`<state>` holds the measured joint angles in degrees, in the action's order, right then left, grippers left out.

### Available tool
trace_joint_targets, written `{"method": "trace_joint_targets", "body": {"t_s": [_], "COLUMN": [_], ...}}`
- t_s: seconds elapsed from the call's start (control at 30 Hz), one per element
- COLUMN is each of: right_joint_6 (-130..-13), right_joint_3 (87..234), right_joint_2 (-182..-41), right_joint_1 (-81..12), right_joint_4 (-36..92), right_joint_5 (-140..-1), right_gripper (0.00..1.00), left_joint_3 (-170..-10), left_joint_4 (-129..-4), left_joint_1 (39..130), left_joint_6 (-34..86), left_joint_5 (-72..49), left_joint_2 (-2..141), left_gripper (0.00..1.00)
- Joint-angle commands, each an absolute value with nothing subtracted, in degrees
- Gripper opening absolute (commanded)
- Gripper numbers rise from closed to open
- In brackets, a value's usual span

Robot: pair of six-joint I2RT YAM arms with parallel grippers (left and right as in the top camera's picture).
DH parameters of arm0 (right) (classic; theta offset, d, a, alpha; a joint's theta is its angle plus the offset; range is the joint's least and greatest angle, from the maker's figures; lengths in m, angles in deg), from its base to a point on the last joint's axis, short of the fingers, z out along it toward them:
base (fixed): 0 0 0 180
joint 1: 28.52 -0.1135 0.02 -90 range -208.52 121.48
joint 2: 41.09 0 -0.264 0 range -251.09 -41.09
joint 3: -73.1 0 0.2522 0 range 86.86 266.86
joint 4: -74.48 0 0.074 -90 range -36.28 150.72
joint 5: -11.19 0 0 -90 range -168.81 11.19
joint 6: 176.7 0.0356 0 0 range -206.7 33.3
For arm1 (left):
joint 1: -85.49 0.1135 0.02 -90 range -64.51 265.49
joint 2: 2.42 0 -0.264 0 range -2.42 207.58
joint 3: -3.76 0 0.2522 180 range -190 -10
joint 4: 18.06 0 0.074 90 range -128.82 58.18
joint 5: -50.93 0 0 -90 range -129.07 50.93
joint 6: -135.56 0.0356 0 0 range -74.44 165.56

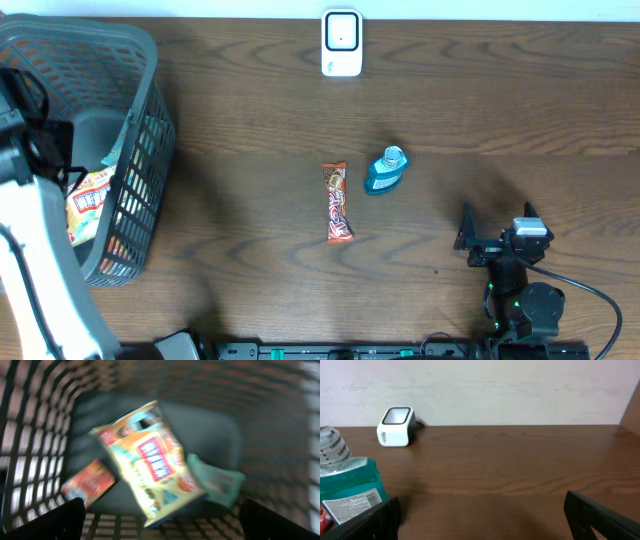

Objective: Scan the item barcode

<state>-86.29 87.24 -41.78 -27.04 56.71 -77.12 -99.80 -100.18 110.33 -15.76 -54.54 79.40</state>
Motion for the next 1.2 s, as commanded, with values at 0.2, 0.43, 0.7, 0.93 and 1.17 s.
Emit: {"method": "trace_joint_targets", "body": {"t_s": [0.2,0.43,0.7,0.93,1.17], "right_joint_6": [-85.7,-85.7,-85.7,-85.7,-85.7], "right_joint_3": [87.2,87.2,87.2,87.2,87.2], "right_joint_2": [-41.5,-41.5,-41.5,-41.5,-41.5], "right_joint_1": [-27.3,-27.3,-27.3,-27.3,-27.3], "right_joint_4": [56.5,56.5,56.5,56.5,56.5], "right_joint_5": [-77.2,-77.2,-77.2,-77.2,-77.2], "right_gripper": [0.99,0.99,0.99,0.99,0.99], "left_joint_3": [-96.0,-88.7,-82.3,-82.1,-82.0], "left_joint_4": [-102.9,-95.0,-86.6,-83.0,-80.5], "left_joint_1": [111.8,113.2,117.5,117.8,117.8], "left_joint_6": [-34.1,-35.3,-34.2,-32.0,-32.1], "left_joint_5": [-55.7,-53.4,-44.1,-41.2,-39.4], "left_joint_2": [89.7,91.6,95.0,100.3,105.0], "left_gripper": [0.98,0.98,0.98,0.98,0.98]}}
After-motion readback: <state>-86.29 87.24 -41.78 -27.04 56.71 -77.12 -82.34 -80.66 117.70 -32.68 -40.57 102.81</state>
